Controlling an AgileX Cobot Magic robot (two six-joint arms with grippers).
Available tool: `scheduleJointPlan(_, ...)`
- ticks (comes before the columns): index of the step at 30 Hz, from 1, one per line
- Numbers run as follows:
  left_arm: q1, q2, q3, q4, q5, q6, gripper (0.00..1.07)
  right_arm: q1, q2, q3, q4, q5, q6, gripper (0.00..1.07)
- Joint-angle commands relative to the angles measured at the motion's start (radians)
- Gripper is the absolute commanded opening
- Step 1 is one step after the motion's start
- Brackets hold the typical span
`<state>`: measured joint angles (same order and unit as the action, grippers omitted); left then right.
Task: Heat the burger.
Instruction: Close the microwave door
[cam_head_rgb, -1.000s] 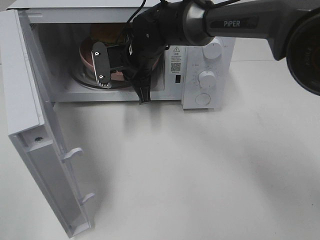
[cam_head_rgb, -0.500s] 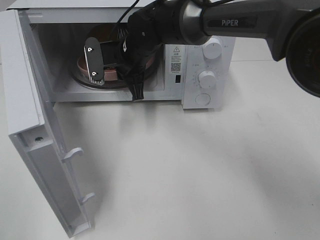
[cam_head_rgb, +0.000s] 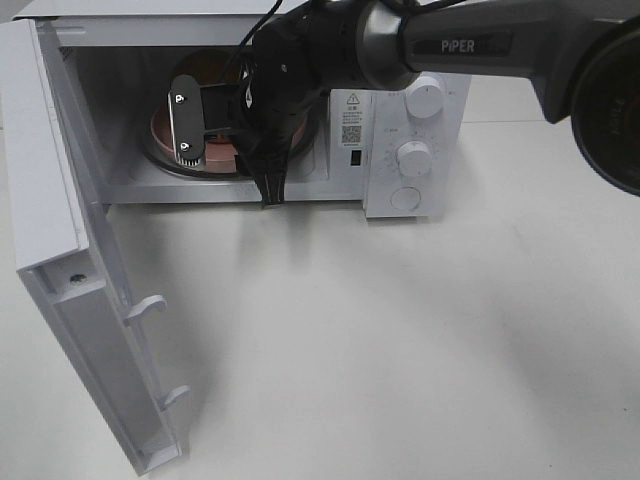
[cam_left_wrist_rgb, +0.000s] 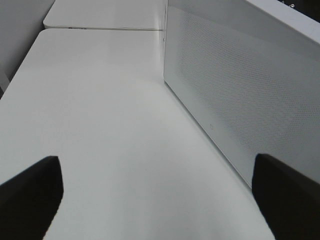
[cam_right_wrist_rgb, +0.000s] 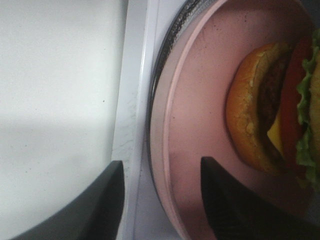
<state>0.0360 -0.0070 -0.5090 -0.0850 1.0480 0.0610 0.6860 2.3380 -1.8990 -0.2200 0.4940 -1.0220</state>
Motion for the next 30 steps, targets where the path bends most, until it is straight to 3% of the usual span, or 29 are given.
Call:
scheduleJointPlan(1,-0.002,-0.019,0.004,-0.002,-0.01,-0.007,0.98,0.002,-0.028,-0.006,0.024,0.013,0.019,0.53)
scheduleJointPlan(2,-0.002,-0.019,0.004,-0.002,-0.01,-0.007,0.98,0.002,-0.028,-0.006,0.024,0.013,0.019,0.53)
scheduleJointPlan(4,-0.002,-0.019,0.004,-0.002,-0.01,-0.007,0.98,0.002,-0.052,0.014,0.022,0.011,0.074,0.63)
scheduleJointPlan(7,-0.002,-0.019,0.004,-0.002,-0.01,-0.007,0.98,0.002,-0.059,0.025,0.022,0.01,0.084,0.66)
scheduleJointPlan(9,-0.002,-0.019,0.004,-0.002,-0.01,-0.007,0.98,0.002,-0.098,0.086,0.022,-0.004,0.094,0.72)
scheduleJointPlan(12,-0.002,-0.019,0.004,-0.002,-0.01,-0.007,0.98,0.002,-0.112,0.108,0.022,-0.017,0.093,0.72)
scheduleJointPlan(14,-0.002,-0.019,0.004,-0.002,-0.01,-0.007,0.98,0.002,-0.161,0.19,0.023,-0.061,0.091,0.72)
scheduleJointPlan(17,-0.002,-0.019,0.004,-0.002,-0.01,-0.007,0.98,0.002,-0.173,0.211,0.024,-0.067,0.091,0.72)
scheduleJointPlan(19,-0.002,-0.019,0.004,-0.002,-0.01,-0.007,0.98,0.002,-0.217,0.297,0.047,-0.092,0.084,0.72)
scheduleJointPlan(30,-0.002,-0.019,0.004,-0.002,-0.01,-0.007,0.98,0.014,-0.323,0.471,0.053,-0.116,0.084,0.72)
